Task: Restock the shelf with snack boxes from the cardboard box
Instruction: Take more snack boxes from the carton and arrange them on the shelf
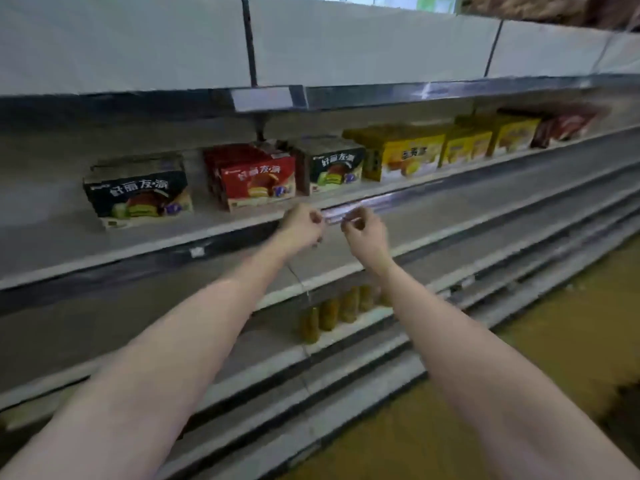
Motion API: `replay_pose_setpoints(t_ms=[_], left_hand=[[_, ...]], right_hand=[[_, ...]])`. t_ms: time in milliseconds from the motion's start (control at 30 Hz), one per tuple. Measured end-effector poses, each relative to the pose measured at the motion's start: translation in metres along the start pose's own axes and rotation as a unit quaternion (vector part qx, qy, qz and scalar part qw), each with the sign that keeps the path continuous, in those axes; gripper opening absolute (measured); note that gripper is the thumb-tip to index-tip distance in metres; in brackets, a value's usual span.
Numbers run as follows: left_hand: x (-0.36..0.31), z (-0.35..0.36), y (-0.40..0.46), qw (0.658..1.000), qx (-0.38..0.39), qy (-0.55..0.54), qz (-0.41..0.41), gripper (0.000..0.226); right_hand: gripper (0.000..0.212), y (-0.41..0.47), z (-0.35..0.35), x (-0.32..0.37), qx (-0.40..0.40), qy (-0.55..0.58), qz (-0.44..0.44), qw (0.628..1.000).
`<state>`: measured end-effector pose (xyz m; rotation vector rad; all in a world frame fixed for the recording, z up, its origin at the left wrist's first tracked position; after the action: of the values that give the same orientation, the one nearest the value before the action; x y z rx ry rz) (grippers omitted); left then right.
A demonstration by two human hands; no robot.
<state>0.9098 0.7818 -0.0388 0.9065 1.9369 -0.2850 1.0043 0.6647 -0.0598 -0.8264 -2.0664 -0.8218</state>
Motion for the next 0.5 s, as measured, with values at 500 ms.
replay_pose_setpoints(t_ms=[500], left_hand=[[-0.124,0.417,-0.05,0.945,0.279,0.124,0.119,0.019]], right_hand=[[0.015,-0.092,-0.28,-0.315,-0.084,-0.071,0.253,0.961]])
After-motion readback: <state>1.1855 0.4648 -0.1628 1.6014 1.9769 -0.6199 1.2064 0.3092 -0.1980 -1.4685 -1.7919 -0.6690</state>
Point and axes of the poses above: each hand's wrist, its own y-axis towards the middle knuckle, its own z-axis out of the palm, x = y × z, the point moved 1 cm from there along y, towards the middle knuckle, and after that the axes turned 8 degrees about -y, right-handed, at the moved point
